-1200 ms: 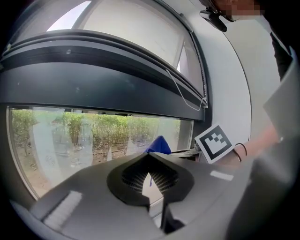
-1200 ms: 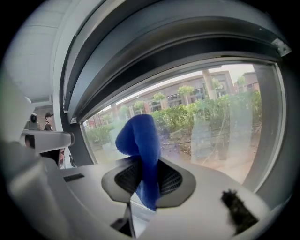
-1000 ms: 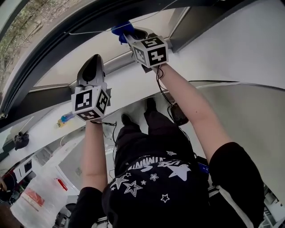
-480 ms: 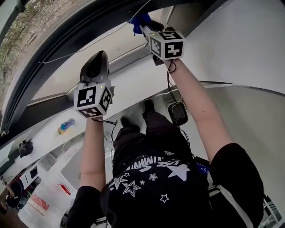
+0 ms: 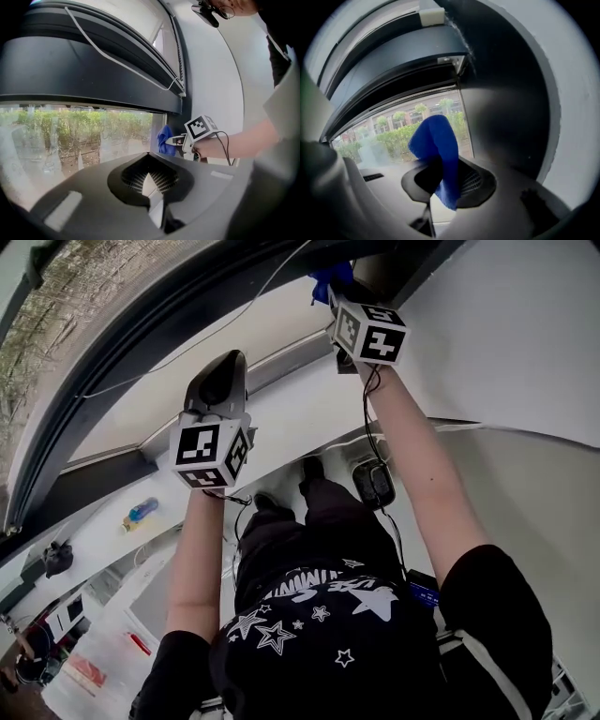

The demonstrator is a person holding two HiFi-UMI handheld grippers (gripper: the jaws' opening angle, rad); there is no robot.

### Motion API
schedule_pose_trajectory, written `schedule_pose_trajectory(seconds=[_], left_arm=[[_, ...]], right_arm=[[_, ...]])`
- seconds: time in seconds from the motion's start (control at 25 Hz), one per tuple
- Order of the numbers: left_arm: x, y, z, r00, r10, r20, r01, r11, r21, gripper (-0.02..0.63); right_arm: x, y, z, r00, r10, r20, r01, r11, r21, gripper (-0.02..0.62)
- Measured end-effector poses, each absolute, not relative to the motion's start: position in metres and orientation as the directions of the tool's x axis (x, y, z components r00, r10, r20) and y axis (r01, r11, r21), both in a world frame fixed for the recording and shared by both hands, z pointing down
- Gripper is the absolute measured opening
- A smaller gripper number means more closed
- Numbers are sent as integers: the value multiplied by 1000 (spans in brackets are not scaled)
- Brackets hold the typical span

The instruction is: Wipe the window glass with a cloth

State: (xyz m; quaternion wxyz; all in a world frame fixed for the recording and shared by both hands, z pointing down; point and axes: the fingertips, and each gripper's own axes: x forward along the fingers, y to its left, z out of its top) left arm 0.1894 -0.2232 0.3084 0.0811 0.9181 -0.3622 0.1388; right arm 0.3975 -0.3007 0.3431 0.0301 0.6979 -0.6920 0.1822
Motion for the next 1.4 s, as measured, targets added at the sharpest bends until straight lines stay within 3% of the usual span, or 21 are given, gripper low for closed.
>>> schedule_pose_trajectory(seconds=[0.4,0.68,1.08,1.4], left_arm=[[167,-216,314,688,-670,281,-715,-691,104,9],[84,-206,334,605,-738,300,-792,-595,135,8],[-130,-184,359,397,-855,335,-918,-373,136,8],[-260,-160,378,287,-898,333,-957,-252,146,9]], right_arm=[[393,-293,337,27,-962,273,-974,-87,-208,77],[344,-279,363,9,-943,333,-983,-70,-170,77],[86,-243,411,-278,-863,421,-958,217,-187,77],[-119,-229,414,-535,-750,389,-845,486,-224,77]])
